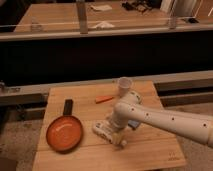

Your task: Place the bottle in the ceramic bowl

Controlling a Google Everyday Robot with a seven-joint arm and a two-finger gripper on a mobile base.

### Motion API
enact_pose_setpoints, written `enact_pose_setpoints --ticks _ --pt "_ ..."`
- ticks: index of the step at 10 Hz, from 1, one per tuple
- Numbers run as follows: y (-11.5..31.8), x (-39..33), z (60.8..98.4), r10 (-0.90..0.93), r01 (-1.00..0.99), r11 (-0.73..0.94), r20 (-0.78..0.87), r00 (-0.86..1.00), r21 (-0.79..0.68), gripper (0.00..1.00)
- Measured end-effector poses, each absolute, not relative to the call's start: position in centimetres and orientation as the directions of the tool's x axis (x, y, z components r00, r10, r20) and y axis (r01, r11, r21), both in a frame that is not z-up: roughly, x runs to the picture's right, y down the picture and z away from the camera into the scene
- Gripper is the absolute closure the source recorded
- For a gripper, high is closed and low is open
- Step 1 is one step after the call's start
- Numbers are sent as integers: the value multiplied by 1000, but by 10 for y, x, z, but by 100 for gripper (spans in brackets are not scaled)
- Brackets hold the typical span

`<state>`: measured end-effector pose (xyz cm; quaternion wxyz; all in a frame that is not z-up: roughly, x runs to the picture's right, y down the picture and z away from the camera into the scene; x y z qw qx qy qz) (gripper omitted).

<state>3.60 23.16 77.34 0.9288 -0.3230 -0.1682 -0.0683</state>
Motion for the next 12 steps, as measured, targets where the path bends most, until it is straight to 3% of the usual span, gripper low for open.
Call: enact_pose_setpoints --ticks 12 --pt "246 44 793 -3 235 763 359 933 -603 20"
